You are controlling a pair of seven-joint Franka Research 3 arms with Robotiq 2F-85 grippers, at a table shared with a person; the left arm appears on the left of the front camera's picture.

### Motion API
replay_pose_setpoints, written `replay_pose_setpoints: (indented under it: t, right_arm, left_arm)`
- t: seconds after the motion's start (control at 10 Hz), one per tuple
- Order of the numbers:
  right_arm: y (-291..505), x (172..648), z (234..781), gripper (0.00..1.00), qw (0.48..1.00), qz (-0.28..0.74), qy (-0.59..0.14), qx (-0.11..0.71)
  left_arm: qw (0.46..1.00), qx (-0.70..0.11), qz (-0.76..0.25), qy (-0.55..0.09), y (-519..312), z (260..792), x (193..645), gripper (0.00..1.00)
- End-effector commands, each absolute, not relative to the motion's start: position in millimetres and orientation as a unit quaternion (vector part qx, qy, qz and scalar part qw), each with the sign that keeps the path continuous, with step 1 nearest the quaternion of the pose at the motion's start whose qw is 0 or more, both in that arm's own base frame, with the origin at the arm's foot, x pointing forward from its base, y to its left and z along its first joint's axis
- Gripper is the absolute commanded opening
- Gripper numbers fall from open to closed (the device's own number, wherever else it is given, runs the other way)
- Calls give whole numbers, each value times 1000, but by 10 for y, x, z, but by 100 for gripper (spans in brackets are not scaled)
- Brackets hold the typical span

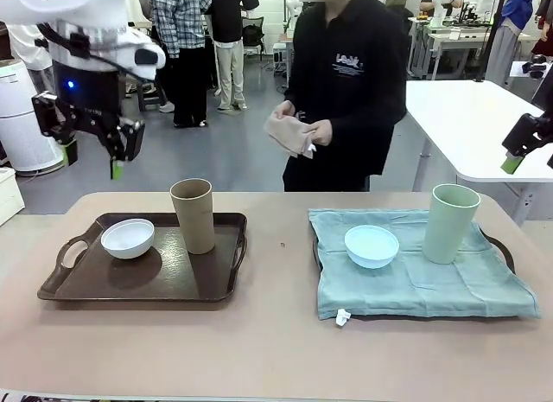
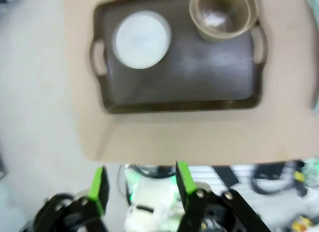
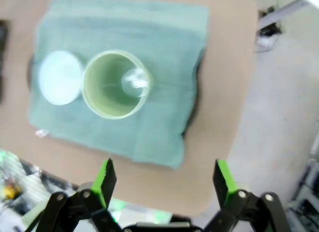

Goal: Set up a tray with a mat and arrange the tableware.
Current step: Pick up the Picnic Bowl and Reusable plastic cup from the Handle tray in front of the human's position and hold them in the air.

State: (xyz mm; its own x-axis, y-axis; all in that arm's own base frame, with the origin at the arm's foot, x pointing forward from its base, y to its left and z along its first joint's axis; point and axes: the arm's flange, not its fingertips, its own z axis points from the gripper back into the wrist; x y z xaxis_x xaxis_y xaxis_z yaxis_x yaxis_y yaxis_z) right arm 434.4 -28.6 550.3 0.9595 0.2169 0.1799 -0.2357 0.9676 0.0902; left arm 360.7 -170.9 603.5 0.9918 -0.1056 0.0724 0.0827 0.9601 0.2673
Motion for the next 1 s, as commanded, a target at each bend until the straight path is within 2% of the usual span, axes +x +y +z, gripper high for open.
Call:
replay_pose_setpoints:
  t: [0.0, 0.2, 0.3, 0.4, 0.5, 0.6, 0.7, 0.8, 0.9]
  right_arm:
    - [-540, 4237, 5894, 100, 970, 80, -58, 223]
    - [-955, 4287, 5908, 100, 927, 31, 26, 373]
    - [-1079, 4298, 5847, 100, 935, 6, 17, 355]
    - [-714, 4086, 5917, 100, 955, 86, -25, 283]
    - [-714, 4086, 5917, 100, 955, 86, -25, 283]
    - [-1037, 4104, 5885, 100, 941, 58, 0, 335]
    - [-1214, 4160, 5855, 100, 852, 56, 70, 516]
    - [-1432, 4212, 5775, 100, 772, 33, 103, 627]
    - [-1654, 4257, 5663, 100, 720, -3, 98, 687]
  left_arm:
    - [988, -98, -118, -34, -984, 6374, 3737, 71]
    - [961, -244, -126, -25, -214, 6169, 3796, 71]
    - [968, -247, -39, -3, -49, 5995, 3833, 71]
    - [985, -109, -105, -77, -457, 6406, 3812, 71]
    - [985, -109, -105, -77, -457, 6406, 3812, 71]
    - [975, -194, -87, -61, 45, 6203, 3829, 71]
    - [919, -383, -20, -92, 436, 6258, 3843, 71]
    - [875, -470, 43, -108, 759, 6130, 3832, 71]
    - [823, -549, 92, -115, 1032, 5929, 3814, 71]
